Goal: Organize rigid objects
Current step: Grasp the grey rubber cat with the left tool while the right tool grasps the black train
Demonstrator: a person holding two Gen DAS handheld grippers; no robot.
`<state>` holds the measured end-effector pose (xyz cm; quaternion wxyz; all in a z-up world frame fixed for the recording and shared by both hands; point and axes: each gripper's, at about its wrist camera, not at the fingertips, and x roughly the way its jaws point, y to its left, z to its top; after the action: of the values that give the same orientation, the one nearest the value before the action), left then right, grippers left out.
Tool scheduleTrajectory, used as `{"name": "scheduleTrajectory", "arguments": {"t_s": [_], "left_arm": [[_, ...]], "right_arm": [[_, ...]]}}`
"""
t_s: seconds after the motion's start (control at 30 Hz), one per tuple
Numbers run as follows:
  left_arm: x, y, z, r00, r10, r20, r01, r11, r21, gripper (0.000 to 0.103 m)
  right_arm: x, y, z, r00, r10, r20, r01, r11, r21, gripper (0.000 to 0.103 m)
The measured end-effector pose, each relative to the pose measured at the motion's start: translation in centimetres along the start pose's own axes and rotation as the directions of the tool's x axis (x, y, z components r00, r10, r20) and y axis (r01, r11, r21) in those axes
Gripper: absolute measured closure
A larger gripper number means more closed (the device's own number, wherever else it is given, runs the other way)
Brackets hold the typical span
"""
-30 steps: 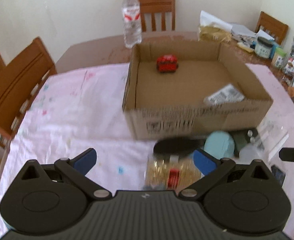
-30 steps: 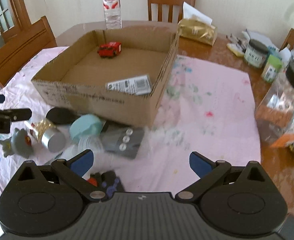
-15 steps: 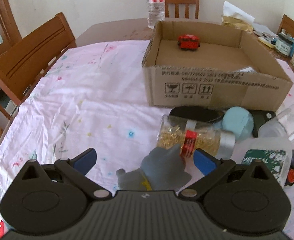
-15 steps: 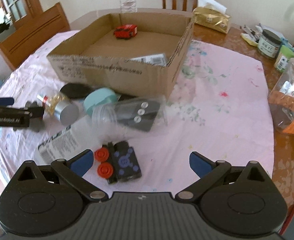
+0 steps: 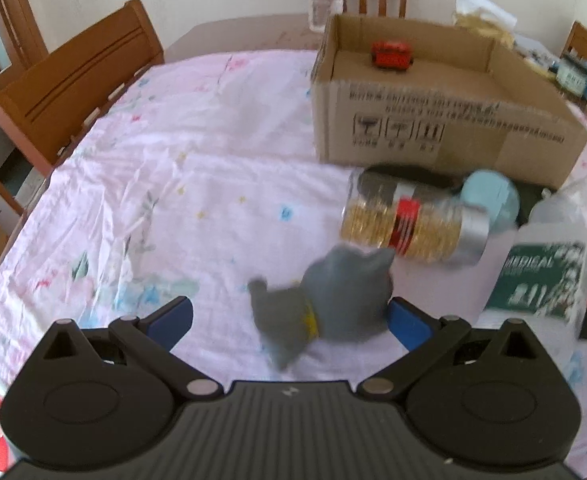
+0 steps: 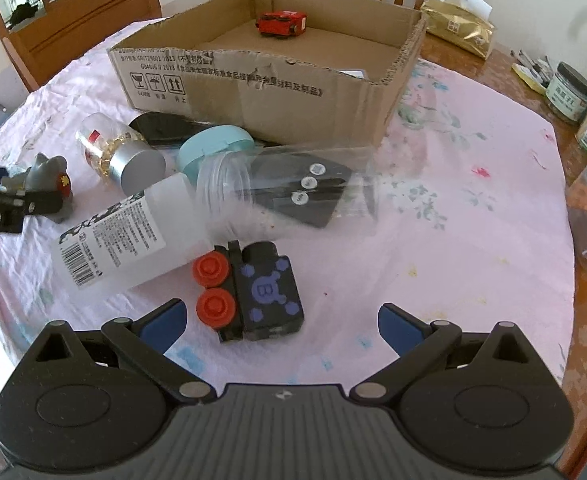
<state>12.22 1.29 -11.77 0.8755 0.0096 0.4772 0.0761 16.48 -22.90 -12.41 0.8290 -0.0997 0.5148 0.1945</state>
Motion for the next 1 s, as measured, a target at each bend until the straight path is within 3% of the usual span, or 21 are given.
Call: {"name": "scheduleTrajectory", "arguments": {"t_s": [0.23,0.7,0.8,1.0], "left_arm": [[0.1,-0.3,-0.4,1.0,-0.006,-0.01,0.006,1.0,-0.004,0.001],[0.7,-0.4,-0.4,1.0,-0.021,-0.014,0.021,1.0,-0.001,0.0],[0.9,-0.4,-0.5,1.0,-0.026,-0.016,0.026,1.0,0.0,0.0],[1.3,-0.4,-0.6,0.999,-0.037,-0.027,0.037,0.999,-0.001,0.0]], "right_arm": [[1.0,0.0,0.0,0.997,-0.073,0.017,0.073,0.997,0.006,0.0],[-0.7,-5.8,-2.5,0.986,-0.167,-0.004,0.165,0.967,0.192,0.0],[-1.1,-5.7,-2.4,0.989,-0.148,-0.03,0.151,0.97,0.189,0.0],[-1.3,-4.1,-0.8,0.994,-0.099,0.043,0.089,0.979,0.184,0.0]]}}
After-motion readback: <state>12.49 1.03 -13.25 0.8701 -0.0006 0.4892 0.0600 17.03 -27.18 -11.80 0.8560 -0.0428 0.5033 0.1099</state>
